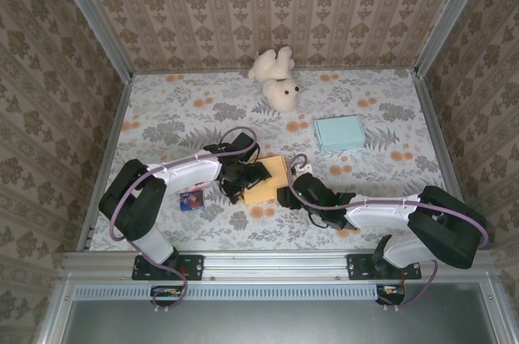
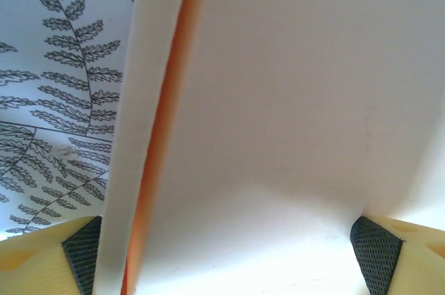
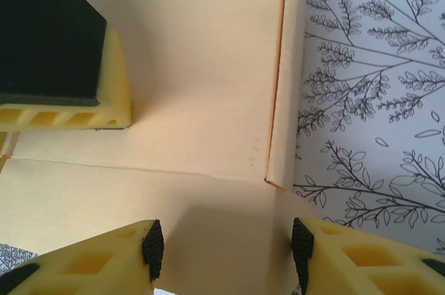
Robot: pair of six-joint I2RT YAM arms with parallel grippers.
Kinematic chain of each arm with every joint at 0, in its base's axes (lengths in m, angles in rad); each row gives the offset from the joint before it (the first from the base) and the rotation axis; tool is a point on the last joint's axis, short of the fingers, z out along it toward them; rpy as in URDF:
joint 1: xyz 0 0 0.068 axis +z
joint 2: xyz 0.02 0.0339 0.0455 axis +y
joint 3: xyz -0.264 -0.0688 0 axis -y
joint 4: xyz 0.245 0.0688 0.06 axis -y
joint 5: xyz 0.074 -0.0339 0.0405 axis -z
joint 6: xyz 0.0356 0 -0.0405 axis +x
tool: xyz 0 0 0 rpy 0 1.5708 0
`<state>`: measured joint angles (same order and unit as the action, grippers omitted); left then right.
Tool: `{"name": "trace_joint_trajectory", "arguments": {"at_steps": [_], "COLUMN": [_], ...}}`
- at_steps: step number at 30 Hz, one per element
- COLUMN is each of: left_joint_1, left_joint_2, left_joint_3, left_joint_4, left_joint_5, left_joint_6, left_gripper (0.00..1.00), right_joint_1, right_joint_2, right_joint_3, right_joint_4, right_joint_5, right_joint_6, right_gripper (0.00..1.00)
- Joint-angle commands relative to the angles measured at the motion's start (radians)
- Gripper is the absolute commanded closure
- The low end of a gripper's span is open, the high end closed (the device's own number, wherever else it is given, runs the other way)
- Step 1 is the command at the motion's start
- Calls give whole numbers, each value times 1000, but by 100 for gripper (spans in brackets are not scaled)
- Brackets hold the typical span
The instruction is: Fold the paper box
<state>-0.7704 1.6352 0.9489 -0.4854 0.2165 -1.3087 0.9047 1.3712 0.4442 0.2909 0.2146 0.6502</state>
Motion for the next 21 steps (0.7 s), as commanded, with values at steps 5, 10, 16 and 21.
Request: {"name": "trace_joint_trajectory", "arguments": {"at_steps": [5,10,16,21], "left_joint_1": [15,14,14,14], "left_joint_2": [50,48,49,48], "left_joint_3": [-48,-50,-50,-50], "left_joint_4": [-65,-63,-61,-59], "left_joint_5": [-72,-71,-69,-67], "left_joint_6": [-11,-11,-9,-6], "left_gripper": [7,7,8,8], "right_joint_1": [-5,-5,-4,-2], "right_joint_2": [12,12,45,69], "right_joint_3": [-32,-35,-39,-71], "right_joint_4": [63,65,77,139], "right_joint_5": [-87,-86,-64,-7], "right_joint_6": [34,34,22,11], "right_gripper": [47,49,51,53]}}
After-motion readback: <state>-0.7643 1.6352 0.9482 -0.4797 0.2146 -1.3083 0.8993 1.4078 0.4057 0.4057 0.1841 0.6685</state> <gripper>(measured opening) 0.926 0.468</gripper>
